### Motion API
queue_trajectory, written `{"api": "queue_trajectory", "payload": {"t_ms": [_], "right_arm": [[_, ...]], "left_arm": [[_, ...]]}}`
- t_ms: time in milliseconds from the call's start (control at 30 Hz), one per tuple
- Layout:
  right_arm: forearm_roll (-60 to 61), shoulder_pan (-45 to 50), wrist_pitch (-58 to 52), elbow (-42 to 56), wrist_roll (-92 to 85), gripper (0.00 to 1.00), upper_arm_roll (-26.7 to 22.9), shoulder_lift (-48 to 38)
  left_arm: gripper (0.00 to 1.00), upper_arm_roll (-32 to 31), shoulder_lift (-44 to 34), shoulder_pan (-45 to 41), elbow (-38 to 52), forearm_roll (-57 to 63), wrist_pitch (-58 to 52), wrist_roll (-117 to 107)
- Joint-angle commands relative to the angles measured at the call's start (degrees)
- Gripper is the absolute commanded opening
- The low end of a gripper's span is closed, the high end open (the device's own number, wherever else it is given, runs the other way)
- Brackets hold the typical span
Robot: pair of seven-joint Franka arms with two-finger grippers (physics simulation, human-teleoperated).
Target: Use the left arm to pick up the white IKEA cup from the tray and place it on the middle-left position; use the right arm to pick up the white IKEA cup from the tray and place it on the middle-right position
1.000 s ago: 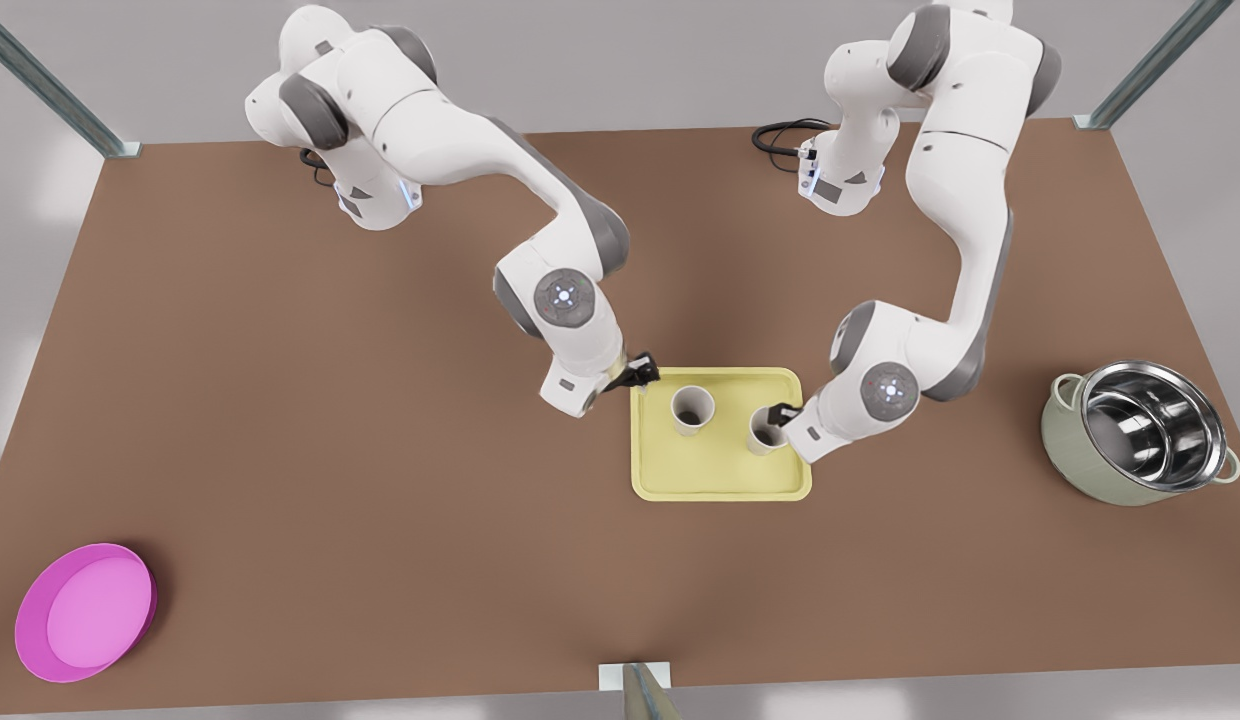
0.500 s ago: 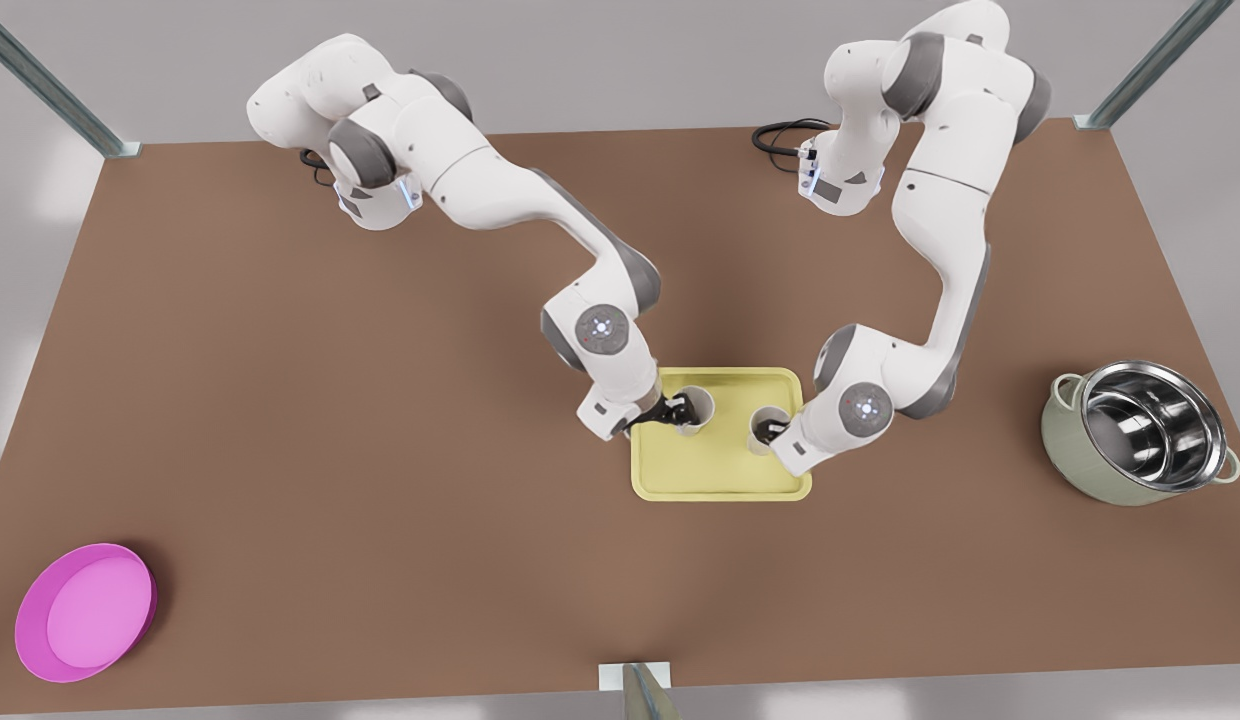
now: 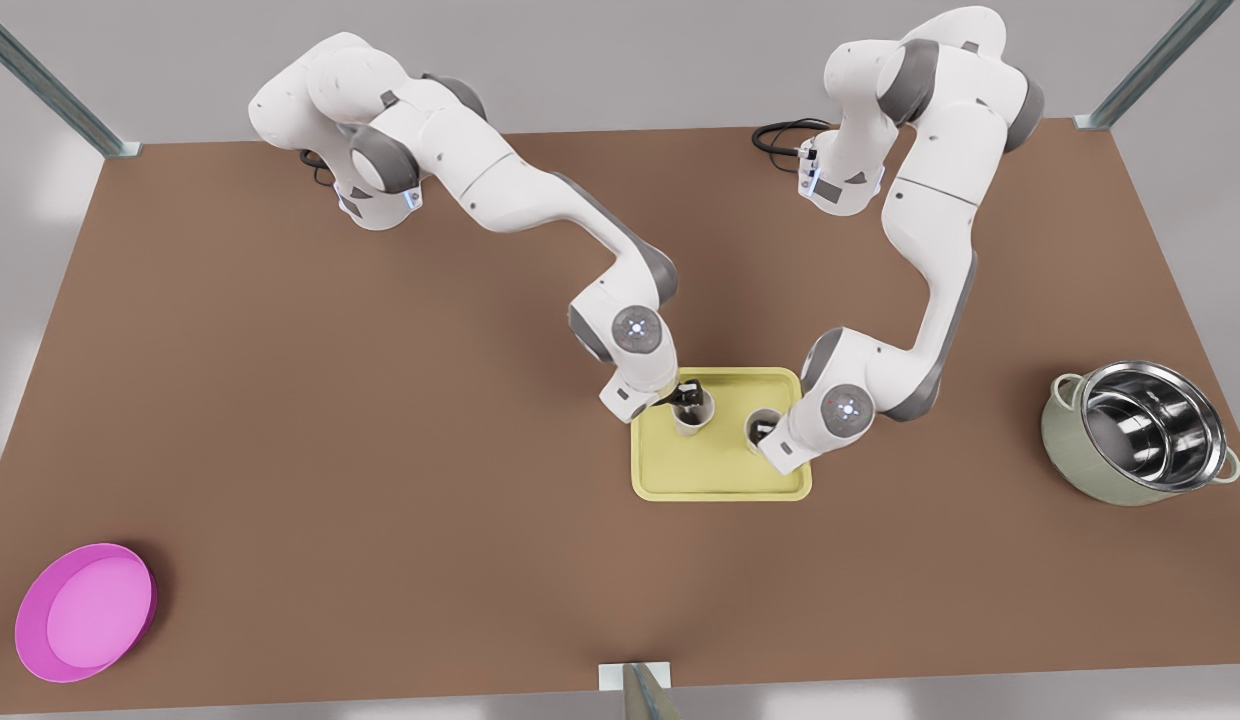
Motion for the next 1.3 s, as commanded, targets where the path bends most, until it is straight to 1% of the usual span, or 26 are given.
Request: {"api": "queue_trajectory", "payload": {"t_ms": [0, 67, 100, 133, 167, 233, 267, 300, 367, 400, 433, 467, 533, 567, 633, 667, 733, 800, 867, 933, 1000, 1100, 1167, 1267], "right_arm": [[0.0, 0.2, -0.3, 0.0, 4.7, 1.0, 0.0, 0.2], [0.2, 0.3, -0.2, 0.1, 4.7, 0.99, 0.0, 0.5], [0.3, 0.3, 0.1, 0.2, 4.8, 0.96, 0.0, 0.7], [0.4, 0.3, 0.5, 0.3, 4.8, 0.95, 0.4, 0.8], [0.4, 0.3, 0.6, 0.4, 4.9, 0.93, 0.8, 1.0], [0.6, 0.3, 2.0, 0.6, 5.0, 0.91, 1.1, 1.2], [0.6, 0.2, 2.9, 0.6, 5.6, 0.91, 2.5, 1.5], [0.6, 0.2, 3.2, 0.6, 5.6, 0.87, 2.5, 1.5], [0.6, 0.2, 3.1, 0.6, 5.1, 0.76, 2.5, 1.5], [0.6, 0.2, 3.1, 0.6, 4.8, 0.67, 2.5, 1.5], [0.6, 0.1, 3.1, 0.6, 4.8, 0.58, 2.5, 1.5], [0.6, -0.1, 3.1, 0.6, 4.0, 0.44, 3.1, 1.5], [0.6, -0.4, 3.1, 0.6, 3.8, 0.26, 3.2, 1.4], [0.6, -0.5, 2.9, 0.6, 3.8, 0.24, 3.1, 1.4], [0.6, -1.1, 2.3, 0.6, 3.8, 0.11, 3.6, 1.1], [0.6, -1.6, 1.4, 0.6, 3.7, 0.11, 4.0, 0.6], [0.6, -3.5, -5.8, 0.6, 1.8, 0.1, 4.0, -3.2], [0.6, -6.4, -14.1, 0.6, -2.2, 0.09, 4.0, -7.2], [0.5, -10.0, -21.4, 0.6, -10.3, 0.09, 3.9, -10.4], [0.0, -14.7, -27.3, 0.6, -18.2, 0.09, 4.0, -12.7], [-0.2, -19.6, -29.1, 0.5, -29.5, 0.09, 3.5, -14.2], [0.4, -27.2, -28.8, 0.5, -43.9, 0.09, 4.1, -14.1], [0.4, -31.4, -26.8, 0.5, -53.1, 0.08, 4.8, -13.2], [-0.2, -34.2, -21.2, 0.6, -62.9, 0.07, 4.5, -11.7]], "left_arm": [[0.74, 0.0, -0.5, -0.1, 0.3, 0.2, -1.4, -2.7], [0.58, -0.1, -0.5, -0.1, 0.4, 0.1, -1.4, -2.7], [0.55, -0.1, -0.6, -0.1, 0.4, 0.1, -1.4, -2.7], [0.5, -0.1, -0.6, -0.1, 0.4, 0.1, -1.4, -2.7], [0.47, -0.1, -0.6, -0.1, 0.4, 0.0, -1.4, -2.7], [0.44, -0.1, -0.6, -0.1, 0.4, -0.5, -1.4, -2.8], [0.43, -0.2, -0.6, -0.1, 0.4, -0.5, -1.4, -2.8], [0.41, -0.1, -0.6, -0.1, 0.4, -0.5, -1.4, -2.8], [0.34, -0.1, -0.6, 0.0, 0.8, -0.6, -2.0, -3.1], [0.31, -0.2, -0.5, -0.1, 2.1, -0.5, -4.3, -4.6], [0.25, -0.2, -0.5, -0.1, 2.2, -0.5, -4.4, -4.9], [0.23, -0.2, -0.6, -0.1, 2.5, -0.6, -4.7, -4.9], [0.16, -0.1, -0.6, -0.1, 3.0, -0.8, -5.0, -5.5], [0.14, -0.1, -0.6, 0.1, 3.9, -0.9, -5.1, -5.5], [0.11, 0.2, -0.5, 0.6, 8.0, -2.6, -9.9, -5.4], [0.1, 0.4, -0.5, 1.4, 8.6, -3.9, -9.9, -5.4], [0.1, 0.5, -0.8, 5.6, 10.5, -8.2, -10.0, -5.4], [0.11, 0.4, -1.2, 11.1, 10.5, -8.0, -10.0, -4.9], [0.11, 0.4, -0.7, 17.2, 10.6, -7.9, -8.9, 0.9], [0.1, 0.7, -0.1, 20.6, 10.5, -5.6, -5.3, 4.5], [0.11, 2.3, 2.0, 20.6, 10.2, -0.5, 1.3, 4.5], [0.11, 4.1, 4.9, 20.7, 10.2, 1.4, 8.1, 4.5], [0.11, 4.2, 6.5, 20.5, 10.4, 1.4, 10.5, 4.3], [0.11, 4.0, 7.2, 20.5, 10.5, 0.8, 11.6, 3.5]]}}
